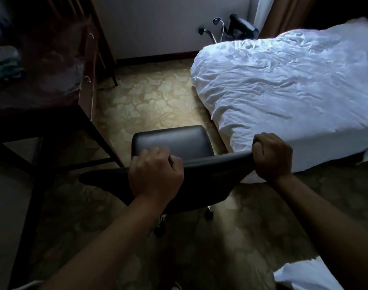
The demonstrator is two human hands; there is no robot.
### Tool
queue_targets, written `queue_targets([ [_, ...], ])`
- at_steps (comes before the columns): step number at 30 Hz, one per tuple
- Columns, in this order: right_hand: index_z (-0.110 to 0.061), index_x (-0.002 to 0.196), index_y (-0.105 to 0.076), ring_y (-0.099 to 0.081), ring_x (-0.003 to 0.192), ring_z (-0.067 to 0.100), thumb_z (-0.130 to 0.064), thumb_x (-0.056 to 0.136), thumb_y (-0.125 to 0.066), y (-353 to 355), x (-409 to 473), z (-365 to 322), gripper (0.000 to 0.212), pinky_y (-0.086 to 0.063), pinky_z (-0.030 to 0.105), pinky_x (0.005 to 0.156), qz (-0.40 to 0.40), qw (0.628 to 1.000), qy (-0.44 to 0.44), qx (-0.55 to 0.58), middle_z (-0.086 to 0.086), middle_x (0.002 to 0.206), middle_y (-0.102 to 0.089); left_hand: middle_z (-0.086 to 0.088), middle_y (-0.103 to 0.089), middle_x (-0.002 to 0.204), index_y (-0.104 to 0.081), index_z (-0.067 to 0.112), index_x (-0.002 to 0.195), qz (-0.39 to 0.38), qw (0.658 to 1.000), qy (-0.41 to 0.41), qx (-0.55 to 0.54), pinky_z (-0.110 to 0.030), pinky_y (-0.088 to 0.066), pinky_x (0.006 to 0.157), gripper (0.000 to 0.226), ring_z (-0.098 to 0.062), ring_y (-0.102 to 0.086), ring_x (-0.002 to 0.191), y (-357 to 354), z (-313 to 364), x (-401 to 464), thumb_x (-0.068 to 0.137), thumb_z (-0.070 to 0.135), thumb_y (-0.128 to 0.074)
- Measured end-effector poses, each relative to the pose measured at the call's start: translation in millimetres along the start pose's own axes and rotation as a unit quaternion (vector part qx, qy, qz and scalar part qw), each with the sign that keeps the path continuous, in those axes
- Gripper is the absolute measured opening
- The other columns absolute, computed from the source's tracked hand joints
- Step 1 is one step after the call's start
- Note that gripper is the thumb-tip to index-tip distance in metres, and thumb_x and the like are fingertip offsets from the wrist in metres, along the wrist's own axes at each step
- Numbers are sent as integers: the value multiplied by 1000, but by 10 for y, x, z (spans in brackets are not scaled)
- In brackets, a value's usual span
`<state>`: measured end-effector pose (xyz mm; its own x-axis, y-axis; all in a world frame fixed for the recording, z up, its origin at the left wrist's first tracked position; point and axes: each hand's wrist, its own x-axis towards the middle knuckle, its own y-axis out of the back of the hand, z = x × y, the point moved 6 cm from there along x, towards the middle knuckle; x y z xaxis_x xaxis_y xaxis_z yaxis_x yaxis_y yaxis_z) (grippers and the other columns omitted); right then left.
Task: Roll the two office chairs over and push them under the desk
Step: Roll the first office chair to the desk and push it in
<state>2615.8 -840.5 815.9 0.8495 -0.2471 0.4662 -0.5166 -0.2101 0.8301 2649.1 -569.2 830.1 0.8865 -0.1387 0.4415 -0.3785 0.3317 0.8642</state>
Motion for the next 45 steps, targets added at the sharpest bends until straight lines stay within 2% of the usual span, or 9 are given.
queue_targets([
  [10, -4, 62, -52, -52, 75, 32, -21, 74, -37, -675, 1863, 906, 26, -36, 37, 57, -91, 995, 24, 35, 11, 67, -56, -11, -56, 64, -57, 10, 65, -36, 998, 47, 25, -31, -29, 55, 35, -30, -52, 57, -800, 822, 1235, 85, 29, -37],
  [15, -23, 55, -41, -48, 77, 29, -28, 74, -32, -1065, 2743, 1240, 22, -29, 34, 61, -127, 985, 91, 76, 3, 67, -53, -9, -59, 67, -58, 12, 69, -67, 989, 120, 60, -35, -37, 60, 40, -29, -53, 62, -1254, 1158, 1759, 89, 34, -33],
  [20, -9, 85, -61, -51, 93, 37, -27, 80, -21, -1480, 3797, 1710, 44, -34, 39, 75, -169, 978, 121, -27, 16, 91, -61, -5, -61, 89, -61, 17, 91, -127, 977, 151, 77, -36, -40, 67, 57, -25, -55, 83, -1768, 1662, 2531, 92, 58, -21],
  [28, 0, 98, -60, -47, 111, 42, -1, 89, -36, -2044, 5139, 2097, 25, -49, 51, 83, -205, 978, 38, -2, 19, 108, -57, -6, -61, 91, -55, 17, 97, -141, 983, 100, 66, -35, -37, 62, 53, -26, -57, 81, -2551, 2299, 3609, 87, 65, -35],
  [31, -3, 122, -57, -29, 135, 44, -11, 95, -42, -2283, 5320, 1869, 32, -34, 55, 106, -266, 963, 45, 24, 22, 142, -43, -10, -61, 98, -53, 14, 104, -151, 981, 115, 50, -36, -34, 65, 51, -28, -57, 88, -2865, 2407, 4047, 90, 60, -37],
  [34, -17, 121, -60, -18, 139, 44, -29, 91, -42, -2409, 5488, 1695, 38, -25, 54, 113, -267, 961, 38, 55, 15, 155, -28, -12, -60, 104, -51, 13, 110, -159, 980, 116, 36, -38, -40, 70, 52, -29, -56, 93, -3084, 2469, 4463, 94, 59, -33],
  [38, -5, 116, -64, -15, 142, 44, -19, 95, -38, -2608, 5942, 1629, 37, -4, 60, 117, -282, 950, 135, -4, 24, 142, -46, -13, -57, 110, -49, 12, 112, -184, 976, 120, -12, -38, -39, 73, 53, -29, -52, 100, -3358, 2399, 4929, 95, 59, -30],
  [42, -14, 115, -65, -7, 146, 42, -27, 89, -32, -2825, 6406, 1637, 44, -7, 56, 118, -291, 947, 129, -43, 20, 153, -32, -7, -55, 105, -47, 16, 109, -197, 973, 111, -45, -34, -31, 69, 55, -25, -50, 96, -3555, 2309, 5335, 91, 65, -28],
  [45, -18, 98, -72, -29, 140, 33, -32, 85, -33, -2960, 6698, 1607, 43, -6, 55, 114, -307, 928, 205, -51, 9, 130, -57, 3, -55, 87, -51, 25, 88, -225, 949, 154, -156, -36, -40, 69, 55, -20, -53, 83, -3690, 1970, 5547, 87, 71, -21],
])
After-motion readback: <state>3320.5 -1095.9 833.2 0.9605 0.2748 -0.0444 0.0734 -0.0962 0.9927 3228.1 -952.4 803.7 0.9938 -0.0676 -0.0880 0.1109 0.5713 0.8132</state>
